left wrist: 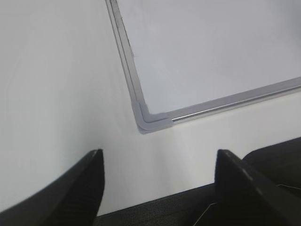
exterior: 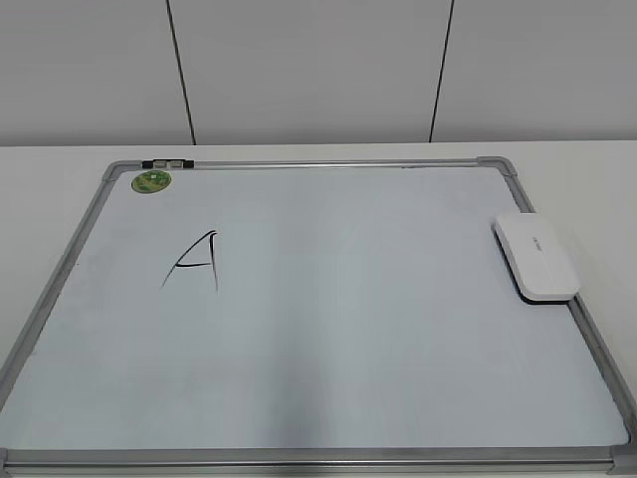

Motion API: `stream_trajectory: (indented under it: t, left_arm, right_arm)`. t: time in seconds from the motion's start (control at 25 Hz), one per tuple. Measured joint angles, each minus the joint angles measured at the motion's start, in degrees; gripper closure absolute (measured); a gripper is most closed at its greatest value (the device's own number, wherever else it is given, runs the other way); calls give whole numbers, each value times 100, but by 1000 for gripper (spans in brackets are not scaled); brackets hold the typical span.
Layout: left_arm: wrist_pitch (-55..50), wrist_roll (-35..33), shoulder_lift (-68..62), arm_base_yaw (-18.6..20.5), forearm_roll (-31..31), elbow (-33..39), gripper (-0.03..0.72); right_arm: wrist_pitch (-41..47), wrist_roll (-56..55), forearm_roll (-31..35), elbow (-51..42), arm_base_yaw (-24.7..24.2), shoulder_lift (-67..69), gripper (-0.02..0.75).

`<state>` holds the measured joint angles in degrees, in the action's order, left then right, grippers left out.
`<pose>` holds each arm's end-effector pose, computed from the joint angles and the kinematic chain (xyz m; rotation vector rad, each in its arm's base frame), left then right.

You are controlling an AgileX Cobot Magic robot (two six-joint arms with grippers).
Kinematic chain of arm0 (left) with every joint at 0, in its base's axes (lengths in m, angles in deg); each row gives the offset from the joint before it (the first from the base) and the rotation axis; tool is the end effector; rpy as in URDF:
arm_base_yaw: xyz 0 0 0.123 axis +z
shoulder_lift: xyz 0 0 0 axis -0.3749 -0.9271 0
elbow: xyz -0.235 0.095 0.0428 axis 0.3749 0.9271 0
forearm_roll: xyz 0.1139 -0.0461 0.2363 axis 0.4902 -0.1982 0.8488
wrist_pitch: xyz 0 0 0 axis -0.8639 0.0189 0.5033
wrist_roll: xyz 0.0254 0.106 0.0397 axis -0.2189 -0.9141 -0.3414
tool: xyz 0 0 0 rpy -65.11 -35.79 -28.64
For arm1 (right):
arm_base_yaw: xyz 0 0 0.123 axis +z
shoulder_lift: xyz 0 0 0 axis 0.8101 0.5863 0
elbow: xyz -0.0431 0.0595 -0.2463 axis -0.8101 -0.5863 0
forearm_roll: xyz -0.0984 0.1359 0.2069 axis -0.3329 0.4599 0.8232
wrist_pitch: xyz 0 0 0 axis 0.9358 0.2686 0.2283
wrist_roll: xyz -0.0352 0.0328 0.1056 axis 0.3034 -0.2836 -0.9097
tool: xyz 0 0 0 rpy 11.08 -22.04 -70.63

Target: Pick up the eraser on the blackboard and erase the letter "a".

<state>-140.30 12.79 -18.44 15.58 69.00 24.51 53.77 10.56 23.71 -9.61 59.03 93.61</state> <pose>0.1008 -0.0172 0.2474 0.2602 2.3873 -0.0714 0.0820 0.0070 0.2475 -0.1532 2.3301 0.0201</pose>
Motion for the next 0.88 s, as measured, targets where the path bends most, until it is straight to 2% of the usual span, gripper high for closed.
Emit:
stream_trajectory:
  t: [0.88]
  left_arm:
    - [0,152,0,0,101,0,120]
  right_arm:
    - [0,-5,0,0,0,0,150]
